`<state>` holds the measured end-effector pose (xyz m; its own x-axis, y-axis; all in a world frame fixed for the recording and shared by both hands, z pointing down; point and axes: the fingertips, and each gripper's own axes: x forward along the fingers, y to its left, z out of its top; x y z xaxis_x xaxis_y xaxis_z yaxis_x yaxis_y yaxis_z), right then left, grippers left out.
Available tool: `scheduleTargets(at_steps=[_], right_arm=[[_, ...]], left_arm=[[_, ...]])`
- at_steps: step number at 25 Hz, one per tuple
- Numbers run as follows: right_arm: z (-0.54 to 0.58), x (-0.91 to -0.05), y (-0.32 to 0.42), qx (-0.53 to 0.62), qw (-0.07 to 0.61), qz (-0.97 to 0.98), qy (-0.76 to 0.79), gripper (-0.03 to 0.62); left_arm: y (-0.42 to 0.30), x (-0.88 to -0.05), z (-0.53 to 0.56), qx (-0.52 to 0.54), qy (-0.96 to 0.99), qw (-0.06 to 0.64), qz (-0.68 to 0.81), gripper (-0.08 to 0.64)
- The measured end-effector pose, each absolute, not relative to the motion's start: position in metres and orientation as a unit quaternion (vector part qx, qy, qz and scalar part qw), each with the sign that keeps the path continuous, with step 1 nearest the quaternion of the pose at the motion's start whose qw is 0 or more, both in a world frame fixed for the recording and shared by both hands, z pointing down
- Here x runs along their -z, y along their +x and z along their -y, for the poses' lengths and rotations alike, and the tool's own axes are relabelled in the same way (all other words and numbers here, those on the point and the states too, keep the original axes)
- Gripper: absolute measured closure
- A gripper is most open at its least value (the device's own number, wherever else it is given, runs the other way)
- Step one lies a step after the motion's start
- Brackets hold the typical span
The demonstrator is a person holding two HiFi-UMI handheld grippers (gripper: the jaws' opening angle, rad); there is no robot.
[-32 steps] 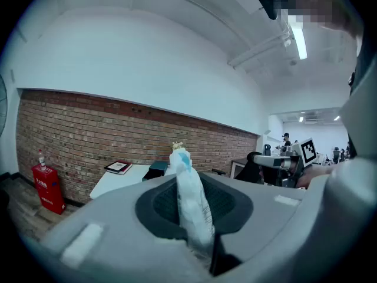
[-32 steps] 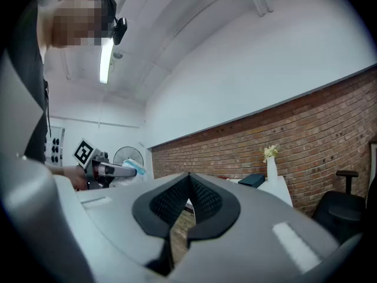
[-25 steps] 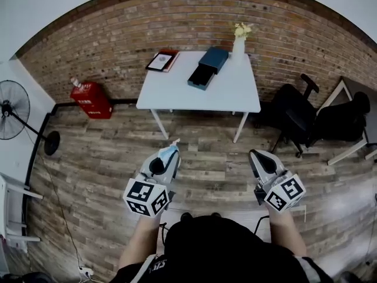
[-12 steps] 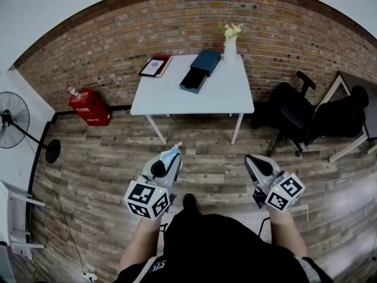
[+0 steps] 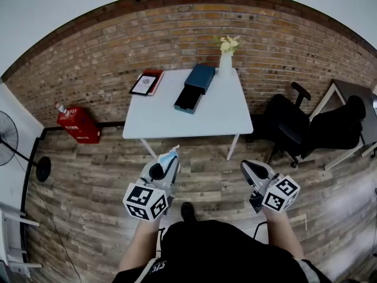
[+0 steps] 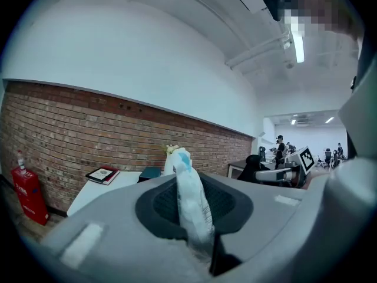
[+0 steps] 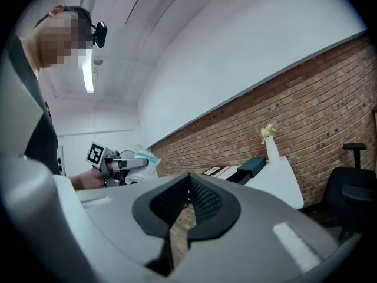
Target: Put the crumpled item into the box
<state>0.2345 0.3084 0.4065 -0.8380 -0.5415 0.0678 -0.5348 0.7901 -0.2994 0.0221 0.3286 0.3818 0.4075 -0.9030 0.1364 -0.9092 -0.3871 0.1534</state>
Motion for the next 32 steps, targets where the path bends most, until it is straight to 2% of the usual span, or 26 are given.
scheduleTargets(at_steps=[17,23,32], right_arm=[[-0.177,-0.420,0.068,0.166,-0.042,-0.948,-0.268,0.591],[-0.158,-0.428,0.053,0.172,-0.065,-0.945,-0.269,0.591],[-0.090,-0.429,0.030,0.175,-0.046,-0.954,-0.241,0.591]], left_arm=[[-0.114,-0.398,-0.177,-0.009,0.845,0.128,0.519,0.502],[-0.128,-0.402,-0.158,0.004,0.849,0.134,0.511,0.502],[-0.141,-0.420,-0.099,-0.007,0.841,0.148,0.520,0.502]])
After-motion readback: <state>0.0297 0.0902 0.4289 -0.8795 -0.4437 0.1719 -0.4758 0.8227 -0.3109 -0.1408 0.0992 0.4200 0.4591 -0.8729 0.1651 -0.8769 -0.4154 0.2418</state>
